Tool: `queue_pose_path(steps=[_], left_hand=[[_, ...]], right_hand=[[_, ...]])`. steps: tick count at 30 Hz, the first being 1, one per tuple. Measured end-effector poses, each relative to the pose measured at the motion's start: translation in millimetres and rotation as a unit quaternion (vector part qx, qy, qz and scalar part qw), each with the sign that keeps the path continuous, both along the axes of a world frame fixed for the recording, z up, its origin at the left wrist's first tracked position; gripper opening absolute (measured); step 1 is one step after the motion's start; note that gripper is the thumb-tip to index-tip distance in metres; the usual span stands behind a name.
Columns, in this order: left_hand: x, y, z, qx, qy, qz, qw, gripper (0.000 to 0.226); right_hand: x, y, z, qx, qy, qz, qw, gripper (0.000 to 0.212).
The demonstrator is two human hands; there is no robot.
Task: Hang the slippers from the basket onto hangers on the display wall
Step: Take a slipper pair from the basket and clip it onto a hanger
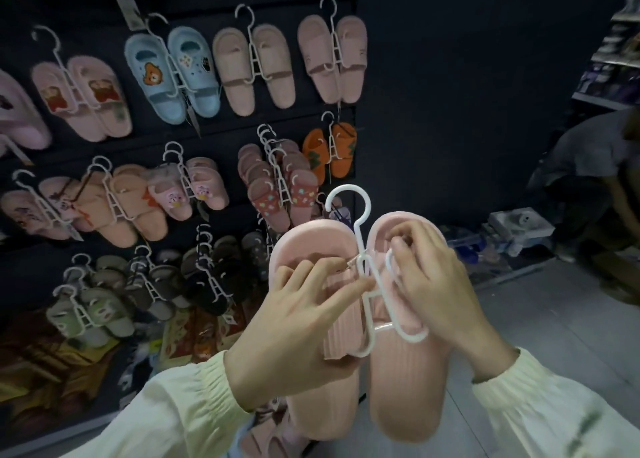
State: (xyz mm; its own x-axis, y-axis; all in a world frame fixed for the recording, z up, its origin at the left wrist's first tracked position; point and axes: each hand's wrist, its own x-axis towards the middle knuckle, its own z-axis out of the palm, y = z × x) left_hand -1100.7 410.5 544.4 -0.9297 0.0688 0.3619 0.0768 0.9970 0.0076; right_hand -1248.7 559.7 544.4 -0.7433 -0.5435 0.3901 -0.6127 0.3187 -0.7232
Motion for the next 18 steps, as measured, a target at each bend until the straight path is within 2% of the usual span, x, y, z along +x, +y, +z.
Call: queue_pose_path(steps=[6,10,18], left_hand=[[6,20,0,-0.022,-0.028,-0.041,0.999,0.081],[-11,24,-1,-0.044,-0.038,-0.034,0.998,0.080],[-72,10,5,-0.045,-0.023,-0.017,0.999,0.083]], right_hand=[[-42,9,26,-0.012,0.016,-0.048,0.999,0.024],[-58,14,42,-0.045,0.042,-0.059,0.996,0.025],[-92,17,38,-0.038,0.127,-0.053,0.990,0.012]])
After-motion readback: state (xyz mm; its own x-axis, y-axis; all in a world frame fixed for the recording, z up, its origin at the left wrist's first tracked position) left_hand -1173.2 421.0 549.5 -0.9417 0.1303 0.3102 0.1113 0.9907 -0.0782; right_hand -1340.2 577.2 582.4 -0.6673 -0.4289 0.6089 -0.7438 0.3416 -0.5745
